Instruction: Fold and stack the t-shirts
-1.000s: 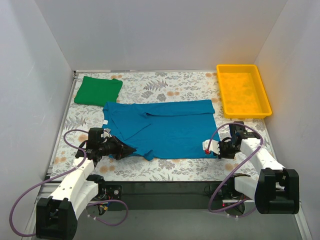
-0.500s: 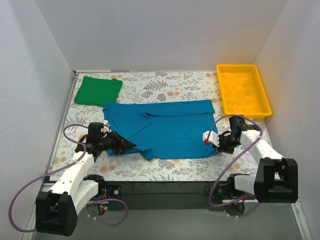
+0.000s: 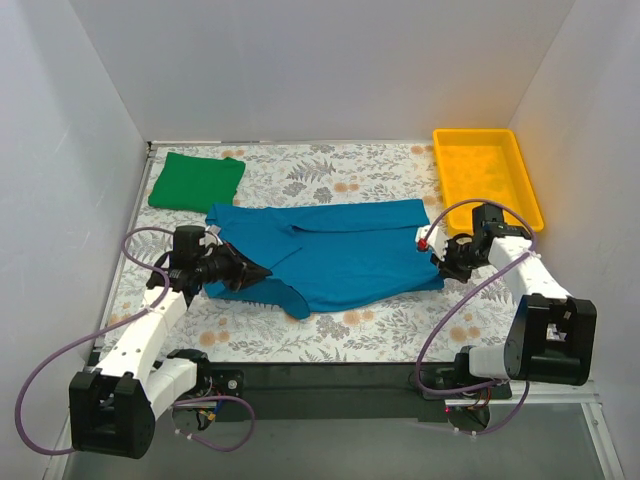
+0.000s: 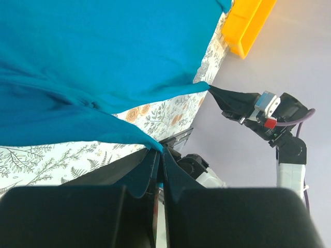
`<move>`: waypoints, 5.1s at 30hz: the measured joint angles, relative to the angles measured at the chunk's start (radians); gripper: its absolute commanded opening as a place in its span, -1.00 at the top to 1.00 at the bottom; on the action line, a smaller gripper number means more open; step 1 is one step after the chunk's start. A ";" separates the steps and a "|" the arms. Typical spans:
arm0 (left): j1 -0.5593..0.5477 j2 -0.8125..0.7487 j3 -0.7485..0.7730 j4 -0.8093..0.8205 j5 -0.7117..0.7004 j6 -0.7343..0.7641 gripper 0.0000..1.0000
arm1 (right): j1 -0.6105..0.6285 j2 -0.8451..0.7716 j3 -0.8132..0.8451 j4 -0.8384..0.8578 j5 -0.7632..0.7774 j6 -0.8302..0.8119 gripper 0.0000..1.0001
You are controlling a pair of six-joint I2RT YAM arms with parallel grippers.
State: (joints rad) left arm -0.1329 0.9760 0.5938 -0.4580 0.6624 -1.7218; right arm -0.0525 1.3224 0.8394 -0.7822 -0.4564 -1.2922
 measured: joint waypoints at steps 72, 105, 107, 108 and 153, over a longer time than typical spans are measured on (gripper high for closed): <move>0.189 0.030 0.311 -0.150 -0.034 0.241 1.00 | -0.051 0.174 0.207 0.030 -0.087 0.273 0.97; 0.224 0.182 0.322 -0.035 -0.008 0.240 1.00 | -0.051 0.388 0.351 0.051 -0.134 0.381 0.97; 0.224 0.186 0.322 -0.029 -0.002 0.240 1.00 | -0.051 0.388 0.353 0.051 -0.135 0.382 0.97; 0.224 0.188 0.322 -0.026 0.000 0.240 1.00 | -0.051 0.388 0.356 0.052 -0.134 0.383 0.97; 0.225 0.537 0.470 0.104 0.073 0.265 1.00 | -0.051 0.259 0.224 0.125 -0.280 0.476 0.27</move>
State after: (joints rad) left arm 0.0925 1.5135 1.0637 -0.3542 0.7357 -1.4570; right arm -0.1036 1.5814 1.0634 -0.6575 -0.7364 -0.8165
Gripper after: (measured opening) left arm 0.013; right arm 0.362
